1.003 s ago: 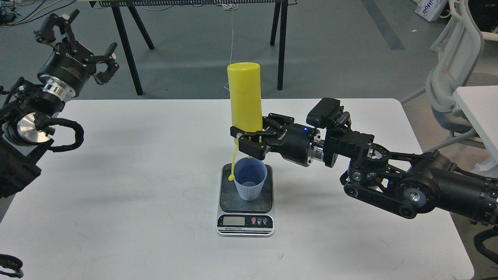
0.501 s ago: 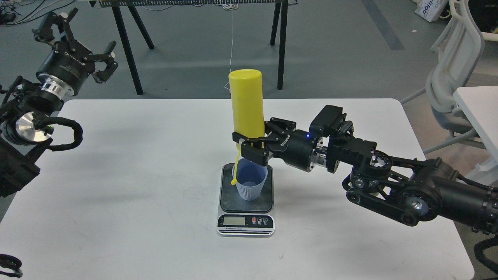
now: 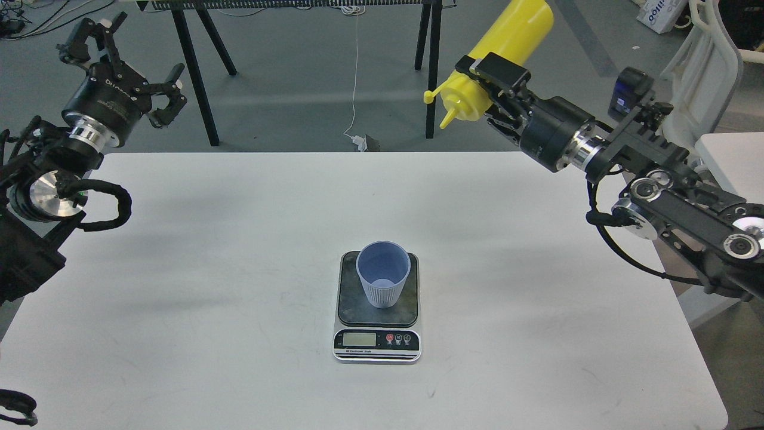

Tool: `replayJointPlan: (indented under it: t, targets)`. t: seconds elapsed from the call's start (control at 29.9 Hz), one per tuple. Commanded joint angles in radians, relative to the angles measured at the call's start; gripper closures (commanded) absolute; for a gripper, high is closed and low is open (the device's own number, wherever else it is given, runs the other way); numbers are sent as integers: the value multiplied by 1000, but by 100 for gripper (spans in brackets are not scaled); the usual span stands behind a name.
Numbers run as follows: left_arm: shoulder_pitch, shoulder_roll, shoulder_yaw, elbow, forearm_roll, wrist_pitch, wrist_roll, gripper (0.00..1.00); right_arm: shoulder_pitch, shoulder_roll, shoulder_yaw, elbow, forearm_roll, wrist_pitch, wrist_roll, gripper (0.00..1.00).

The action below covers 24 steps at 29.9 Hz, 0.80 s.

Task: Pour seasoning into cup on scale with both arms
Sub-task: 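Turn the bottle upright with the right gripper and lower it to the table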

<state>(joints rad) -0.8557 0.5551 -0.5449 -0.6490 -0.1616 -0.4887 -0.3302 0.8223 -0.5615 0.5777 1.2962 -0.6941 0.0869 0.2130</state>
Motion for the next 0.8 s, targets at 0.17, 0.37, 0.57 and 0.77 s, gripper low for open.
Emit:
replayJointPlan:
  t: [0.17, 0.37, 0.57, 0.77]
  targets:
    - [-6, 5, 0, 0, 2, 0, 34, 0, -225, -109, 43, -6, 787, 316, 14, 78]
    - [-3, -3, 0, -1, 2, 0, 40, 0, -507, -42, 209, 6, 935, 402, 20, 77]
    - [0, 16, 2, -15, 4, 0, 40, 0, -764, 147, 326, 2, 981, 402, 20, 77]
    - [4, 26, 2, -17, 4, 0, 40, 0, -824, 288, 343, 5, 978, 402, 11, 76]
